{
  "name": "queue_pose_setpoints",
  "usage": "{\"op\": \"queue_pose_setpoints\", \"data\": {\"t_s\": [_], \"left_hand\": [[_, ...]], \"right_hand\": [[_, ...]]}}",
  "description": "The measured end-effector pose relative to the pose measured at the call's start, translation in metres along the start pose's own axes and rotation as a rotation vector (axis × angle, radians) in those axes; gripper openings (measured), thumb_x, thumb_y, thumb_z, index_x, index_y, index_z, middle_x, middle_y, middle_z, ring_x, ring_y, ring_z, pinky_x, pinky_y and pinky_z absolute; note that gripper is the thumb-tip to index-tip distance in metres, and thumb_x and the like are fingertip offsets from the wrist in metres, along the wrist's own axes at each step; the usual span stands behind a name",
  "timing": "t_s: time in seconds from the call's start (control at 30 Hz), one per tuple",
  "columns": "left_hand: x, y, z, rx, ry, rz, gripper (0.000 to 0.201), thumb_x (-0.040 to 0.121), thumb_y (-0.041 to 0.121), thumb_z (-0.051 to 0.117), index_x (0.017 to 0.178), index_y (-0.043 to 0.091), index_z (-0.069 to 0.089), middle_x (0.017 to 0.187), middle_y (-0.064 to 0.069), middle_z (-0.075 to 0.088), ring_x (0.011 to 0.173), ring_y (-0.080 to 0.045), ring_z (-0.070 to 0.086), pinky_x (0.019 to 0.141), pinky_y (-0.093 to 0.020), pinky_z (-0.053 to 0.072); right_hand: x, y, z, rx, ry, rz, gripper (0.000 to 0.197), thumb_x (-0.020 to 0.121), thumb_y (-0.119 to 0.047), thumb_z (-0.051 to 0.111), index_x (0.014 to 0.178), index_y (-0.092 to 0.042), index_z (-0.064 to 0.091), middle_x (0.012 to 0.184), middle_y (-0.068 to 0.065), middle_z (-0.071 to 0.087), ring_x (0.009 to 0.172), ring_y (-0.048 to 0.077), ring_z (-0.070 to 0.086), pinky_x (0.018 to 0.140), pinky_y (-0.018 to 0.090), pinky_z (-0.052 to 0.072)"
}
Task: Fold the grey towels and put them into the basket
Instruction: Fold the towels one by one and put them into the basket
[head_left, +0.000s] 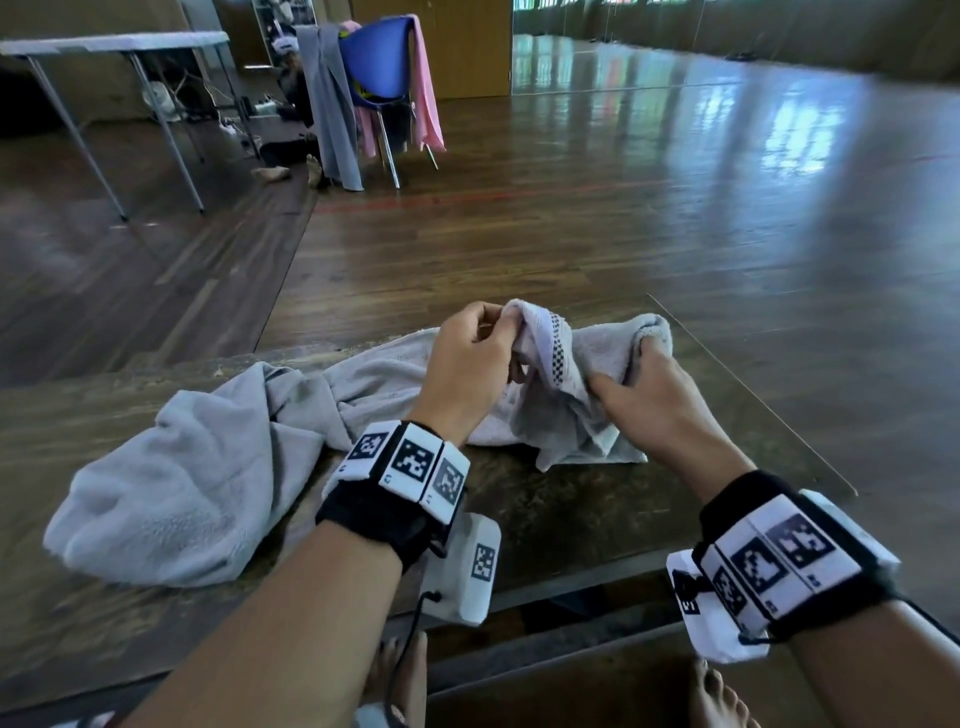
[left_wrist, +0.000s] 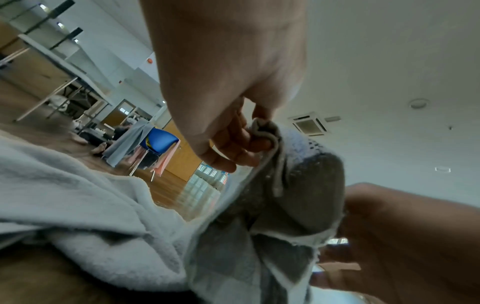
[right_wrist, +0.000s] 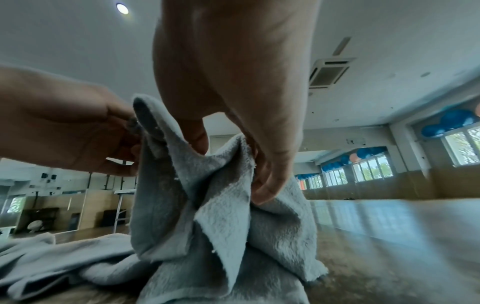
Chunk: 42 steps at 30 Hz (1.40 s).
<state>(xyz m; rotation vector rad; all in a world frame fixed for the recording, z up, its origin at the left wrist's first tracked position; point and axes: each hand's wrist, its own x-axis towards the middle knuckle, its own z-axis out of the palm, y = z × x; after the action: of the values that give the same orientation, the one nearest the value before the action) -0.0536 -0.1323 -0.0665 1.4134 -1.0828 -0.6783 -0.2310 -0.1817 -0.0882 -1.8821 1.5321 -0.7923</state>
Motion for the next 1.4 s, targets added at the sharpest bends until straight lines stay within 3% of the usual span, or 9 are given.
{"op": "queue_pose_setpoints", "data": {"t_s": [0.27,0.4,0.5,0.63,0.8,0.97,1.1,1.27,1.4], "left_hand": [[-0.001,-0.003,0.008,-0.279,0.032,-0.164,0.005,0.101,0.023,0.053,0.105,0.019,0.054,0.082,-0.011,0.069,0.055,-0.013,0.068,0.053,-0.031,0.057],[0.000,-0.003,0.009,-0.311,0.025,-0.136,0.007,0.102,0.021,0.051,0.099,0.020,0.058,0.078,-0.007,0.070,0.060,-0.014,0.068,0.055,-0.030,0.056],[-0.001,-0.002,0.008,-0.219,0.019,-0.094,0.009,0.103,0.022,0.049,0.101,0.021,0.058,0.085,-0.012,0.071,0.067,-0.018,0.069,0.056,-0.031,0.057],[-0.006,-0.003,0.005,0.197,-0.023,0.159,0.013,0.102,0.035,0.048,0.102,0.025,0.057,0.087,-0.001,0.063,0.077,-0.014,0.061,0.064,-0.029,0.052],[-0.016,-0.008,0.008,0.557,-0.331,0.317,0.044,0.085,0.058,0.058,0.116,0.027,0.060,0.109,0.002,0.053,0.106,-0.014,0.050,0.088,-0.032,0.047],[-0.019,-0.004,0.018,0.487,-0.329,0.363,0.027,0.079,0.044,0.064,0.080,0.016,0.066,0.077,0.003,0.067,0.072,-0.012,0.062,0.068,-0.038,0.052],[-0.009,0.000,0.019,0.255,-0.112,0.108,0.047,0.092,0.042,0.053,0.056,0.012,0.052,0.050,0.011,0.053,0.050,-0.004,0.047,0.054,-0.029,0.040],[0.002,0.005,0.013,-0.219,0.044,-0.306,0.038,0.090,0.045,0.051,0.077,0.020,0.075,0.082,-0.003,0.078,0.085,-0.021,0.073,0.080,-0.042,0.058],[0.001,0.006,0.011,-0.502,0.043,-0.394,0.039,0.095,0.042,0.047,0.101,0.011,0.070,0.081,-0.008,0.073,0.076,-0.022,0.071,0.065,-0.035,0.058]], "right_hand": [[-0.013,-0.006,-0.003,0.059,0.209,-0.145,0.077,0.081,-0.053,0.069,0.136,-0.023,0.024,0.130,0.007,0.037,0.124,0.026,0.036,0.094,0.036,0.032],[-0.017,-0.015,-0.006,0.049,-0.096,-0.315,0.078,0.065,-0.086,0.057,0.131,-0.047,0.045,0.114,-0.011,0.039,0.114,0.015,0.032,0.086,0.026,0.035],[-0.018,-0.011,-0.002,-0.122,-0.073,-0.400,0.053,0.075,-0.059,0.073,0.123,-0.043,0.060,0.107,-0.014,0.042,0.109,0.013,0.035,0.089,0.024,0.039],[-0.009,-0.008,-0.006,-0.020,0.151,-0.358,0.024,0.085,-0.014,0.063,0.102,-0.028,0.072,0.091,-0.010,0.056,0.092,0.016,0.053,0.068,0.015,0.034],[-0.007,-0.010,-0.013,0.084,0.248,-0.288,0.020,0.086,-0.016,0.061,0.090,-0.030,0.074,0.066,-0.015,0.067,0.063,0.002,0.060,0.052,0.019,0.040],[-0.012,-0.011,-0.008,0.054,0.235,-0.262,0.010,0.083,-0.029,0.069,0.086,-0.038,0.070,0.064,-0.018,0.063,0.066,0.007,0.060,0.063,0.031,0.050],[-0.010,-0.009,-0.012,0.085,0.281,-0.243,0.030,0.083,-0.040,0.074,0.112,-0.036,0.064,0.086,-0.020,0.069,0.089,0.009,0.067,0.079,0.033,0.056],[-0.011,-0.010,-0.007,0.137,0.257,-0.374,0.034,0.083,-0.035,0.078,0.108,-0.027,0.057,0.107,-0.008,0.059,0.092,0.003,0.058,0.075,0.012,0.043],[-0.018,-0.013,-0.002,0.045,0.089,-0.510,0.028,0.083,-0.055,0.067,0.092,-0.029,0.061,0.088,-0.011,0.061,0.081,0.004,0.056,0.070,0.020,0.041]]}}
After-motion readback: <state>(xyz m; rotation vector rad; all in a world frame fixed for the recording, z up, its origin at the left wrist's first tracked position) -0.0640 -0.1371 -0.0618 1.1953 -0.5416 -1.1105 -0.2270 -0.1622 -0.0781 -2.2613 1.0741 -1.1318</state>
